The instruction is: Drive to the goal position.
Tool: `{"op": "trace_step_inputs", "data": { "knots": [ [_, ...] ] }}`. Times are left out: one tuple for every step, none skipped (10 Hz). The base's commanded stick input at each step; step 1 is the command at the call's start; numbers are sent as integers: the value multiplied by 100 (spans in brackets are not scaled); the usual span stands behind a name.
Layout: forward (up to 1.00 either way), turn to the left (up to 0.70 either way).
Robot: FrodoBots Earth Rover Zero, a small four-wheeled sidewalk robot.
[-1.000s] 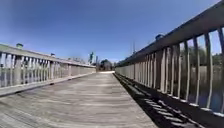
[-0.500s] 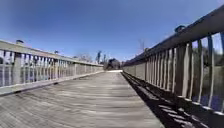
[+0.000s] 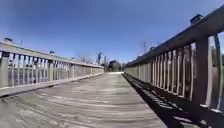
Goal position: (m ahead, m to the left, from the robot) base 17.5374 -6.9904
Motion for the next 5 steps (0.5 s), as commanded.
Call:
{"op": "trace_step_inputs", "data": {
  "knots": [
    [70, 35],
    [70, 35],
    [70, 5],
    [70, 0],
    [70, 0]
  ]
}}
